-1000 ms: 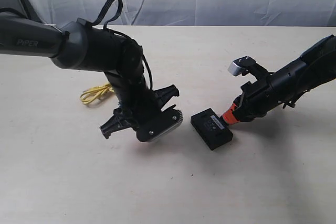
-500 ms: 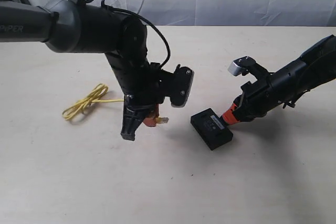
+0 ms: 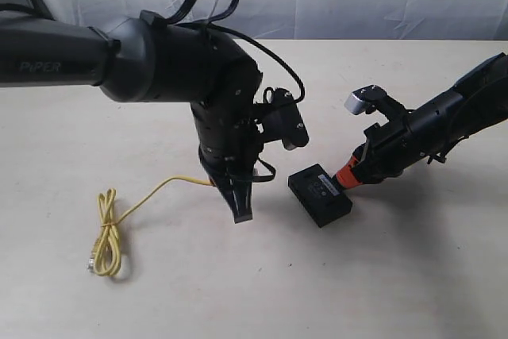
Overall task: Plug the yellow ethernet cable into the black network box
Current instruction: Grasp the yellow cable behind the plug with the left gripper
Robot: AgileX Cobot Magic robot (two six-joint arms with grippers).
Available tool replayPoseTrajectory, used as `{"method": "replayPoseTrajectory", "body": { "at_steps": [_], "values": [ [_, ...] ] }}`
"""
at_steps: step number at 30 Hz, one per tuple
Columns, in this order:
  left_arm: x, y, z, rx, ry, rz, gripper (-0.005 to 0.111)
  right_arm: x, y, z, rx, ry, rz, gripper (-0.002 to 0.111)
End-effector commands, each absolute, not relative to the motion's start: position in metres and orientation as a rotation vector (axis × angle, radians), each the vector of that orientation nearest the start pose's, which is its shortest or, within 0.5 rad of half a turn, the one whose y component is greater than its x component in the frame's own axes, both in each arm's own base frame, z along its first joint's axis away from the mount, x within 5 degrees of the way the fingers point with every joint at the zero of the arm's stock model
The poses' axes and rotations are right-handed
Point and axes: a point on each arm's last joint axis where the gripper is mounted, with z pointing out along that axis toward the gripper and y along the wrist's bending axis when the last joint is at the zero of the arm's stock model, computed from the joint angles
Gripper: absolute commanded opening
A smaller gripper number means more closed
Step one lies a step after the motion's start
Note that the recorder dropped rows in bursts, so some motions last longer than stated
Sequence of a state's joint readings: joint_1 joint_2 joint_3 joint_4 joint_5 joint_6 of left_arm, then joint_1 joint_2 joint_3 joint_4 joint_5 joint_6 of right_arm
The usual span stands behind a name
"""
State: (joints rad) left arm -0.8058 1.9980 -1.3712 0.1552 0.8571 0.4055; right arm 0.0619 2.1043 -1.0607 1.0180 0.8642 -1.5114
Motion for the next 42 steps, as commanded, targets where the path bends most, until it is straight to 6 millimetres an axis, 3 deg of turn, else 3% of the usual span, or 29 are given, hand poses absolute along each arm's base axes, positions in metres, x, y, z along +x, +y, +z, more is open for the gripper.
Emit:
{"method": "replayPoseTrajectory", "body": {
  "at_steps": [1, 10, 15, 23, 30, 34, 37, 39, 42],
  "values": [
    [0.279, -0.277, 0.165, 1.719, 2.415, 0.199, 0.0, 0.342, 0.078, 0.082, -1.025, 2.516, 0.88, -0.001],
    [0.281, -0.287, 0.15, 1.742, 2.579, 0.16, 0.0, 0.343, 0.079, 0.083, -1.011, 2.514, 0.89, -0.001],
    [0.282, -0.3, 0.153, 1.775, 2.579, 0.151, 0.0, 0.343, 0.079, 0.082, -1.01, 2.515, 0.887, -0.001],
    [0.273, -0.309, 0.123, 1.878, 2.637, 0.209, 0.0, 0.343, 0.079, 0.082, -1.01, 2.515, 0.887, -0.001],
    [0.274, -0.313, 0.123, 1.847, 2.617, 0.168, 0.001, 0.343, 0.079, 0.082, -1.01, 2.515, 0.888, -0.001],
    [0.275, -0.313, 0.123, 1.85, 2.613, 0.177, 0.015, 0.343, 0.079, 0.082, -1.01, 2.515, 0.888, -0.001],
    [0.277, -0.315, 0.127, 1.841, 2.597, 0.175, 0.05, 0.343, 0.079, 0.082, -1.01, 2.515, 0.888, -0.001],
    [0.279, -0.317, 0.132, 1.835, 2.592, 0.173, 0.06, 0.343, 0.079, 0.082, -1.01, 2.515, 0.888, -0.001],
    [0.28, -0.317, 0.137, 1.833, 2.586, 0.179, 0.061, 0.343, 0.079, 0.082, -1.01, 2.515, 0.888, -0.001]
  ]
}}
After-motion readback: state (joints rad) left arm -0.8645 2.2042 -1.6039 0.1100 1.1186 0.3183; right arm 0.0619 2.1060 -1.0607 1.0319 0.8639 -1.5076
